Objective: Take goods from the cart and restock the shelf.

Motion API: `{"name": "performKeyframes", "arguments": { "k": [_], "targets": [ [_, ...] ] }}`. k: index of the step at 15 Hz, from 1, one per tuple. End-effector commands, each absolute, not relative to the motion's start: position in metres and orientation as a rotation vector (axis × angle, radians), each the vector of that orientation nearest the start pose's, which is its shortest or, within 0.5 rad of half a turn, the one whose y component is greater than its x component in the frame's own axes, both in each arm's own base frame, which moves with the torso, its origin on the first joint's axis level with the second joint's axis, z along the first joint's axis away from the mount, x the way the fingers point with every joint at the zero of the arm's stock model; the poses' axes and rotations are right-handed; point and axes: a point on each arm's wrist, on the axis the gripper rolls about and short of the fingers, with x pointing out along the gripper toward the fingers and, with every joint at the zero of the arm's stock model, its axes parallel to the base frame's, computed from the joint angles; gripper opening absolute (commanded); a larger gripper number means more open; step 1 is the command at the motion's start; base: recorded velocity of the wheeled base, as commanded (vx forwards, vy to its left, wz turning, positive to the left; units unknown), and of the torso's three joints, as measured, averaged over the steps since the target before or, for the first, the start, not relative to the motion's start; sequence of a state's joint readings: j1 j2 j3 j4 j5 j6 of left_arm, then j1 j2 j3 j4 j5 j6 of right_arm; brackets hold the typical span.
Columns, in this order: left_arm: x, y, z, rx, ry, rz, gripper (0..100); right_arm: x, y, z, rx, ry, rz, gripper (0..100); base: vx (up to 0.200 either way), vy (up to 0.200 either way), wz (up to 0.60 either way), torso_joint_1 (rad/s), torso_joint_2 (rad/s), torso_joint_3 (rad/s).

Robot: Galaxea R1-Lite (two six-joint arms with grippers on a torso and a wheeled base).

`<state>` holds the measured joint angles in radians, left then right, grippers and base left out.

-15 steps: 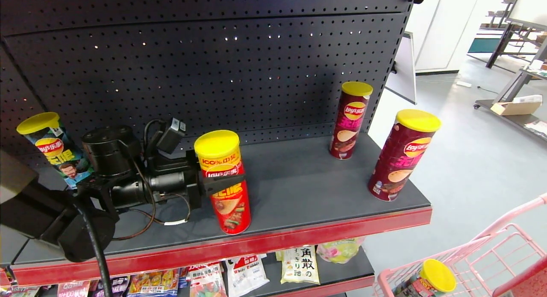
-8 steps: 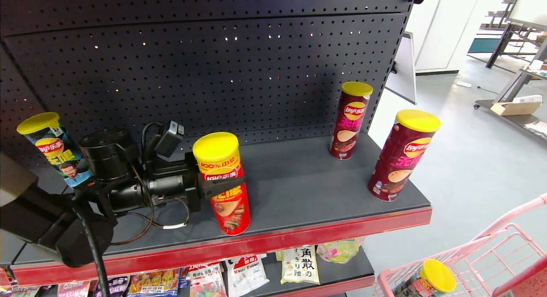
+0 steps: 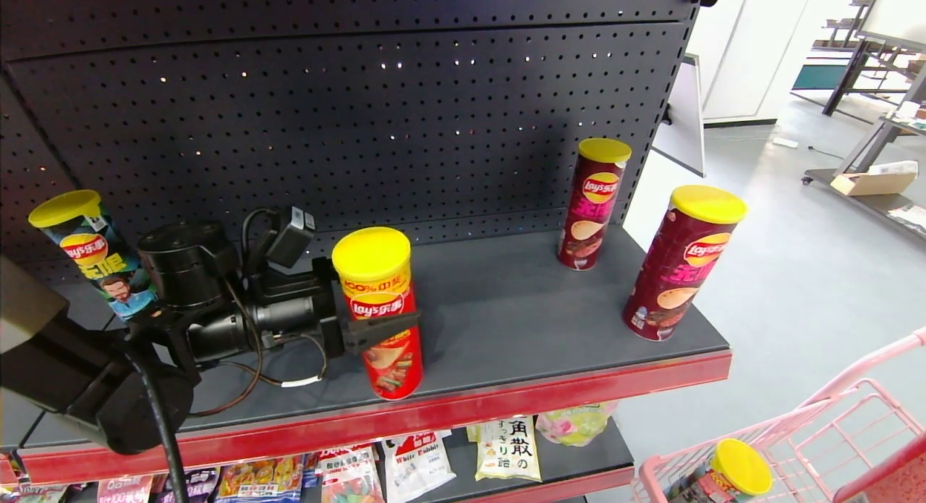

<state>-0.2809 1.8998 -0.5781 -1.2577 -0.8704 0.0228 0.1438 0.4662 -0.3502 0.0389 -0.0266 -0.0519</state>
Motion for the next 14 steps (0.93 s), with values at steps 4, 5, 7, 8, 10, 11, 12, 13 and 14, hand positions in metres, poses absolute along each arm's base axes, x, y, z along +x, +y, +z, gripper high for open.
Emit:
{"name": "performKeyframes", "arguments": {
  "k": [4,5,7,8,10,11,12,13,14],
  "targets": [
    [0.281,-0.098,0.148,0.017,-0.008,-1.109,100,0.017,0.002,0.174,-0.066,0.158,0.12,0,0.0,0.0,0.0,0.0,0.0,0.0],
    [0.275,-0.098,0.156,0.018,-0.016,-1.114,100,0.018,0.002,0.174,-0.068,0.16,0.121,0,0.0,0.0,0.0,0.0,0.0,0.0],
    [0.27,-0.096,0.162,0.018,-0.015,-1.115,100,0.019,0.002,0.175,-0.068,0.165,0.119,0,0.0,0.0,0.0,0.0,0.0,0.0],
    [0.266,-0.095,0.168,0.019,-0.025,-1.118,100,0.019,0.002,0.176,-0.068,0.164,0.119,0,0.0,0.0,0.0,0.0,0.0,0.0],
    [0.263,-0.094,0.172,0.019,-0.029,-1.121,100,0.019,0.002,0.175,-0.068,0.165,0.119,0,0.0,0.0,0.0,0.0,0.0,0.0],
    [0.261,-0.093,0.174,0.021,-0.033,-1.121,100,0.019,0.002,0.176,-0.068,0.164,0.118,0,0.0,0.0,0.0,0.0,0.0,0.0],
    [0.259,-0.093,0.176,0.022,-0.037,-1.123,100,0.019,0.002,0.176,-0.068,0.164,0.116,0,0.0,0.0,0.0,0.0,0.0,0.0],
    [0.256,-0.093,0.18,0.023,-0.04,-1.133,100,0.019,0.002,0.175,-0.069,0.165,0.113,0,0.0,0.0,0.0,0.0,0.0,0.0],
    [0.254,-0.092,0.182,0.024,-0.043,-1.141,100,0.019,0.002,0.175,-0.069,0.165,0.113,0,0.0,0.0,0.0,0.0,0.0,0.0]
  ]
}}
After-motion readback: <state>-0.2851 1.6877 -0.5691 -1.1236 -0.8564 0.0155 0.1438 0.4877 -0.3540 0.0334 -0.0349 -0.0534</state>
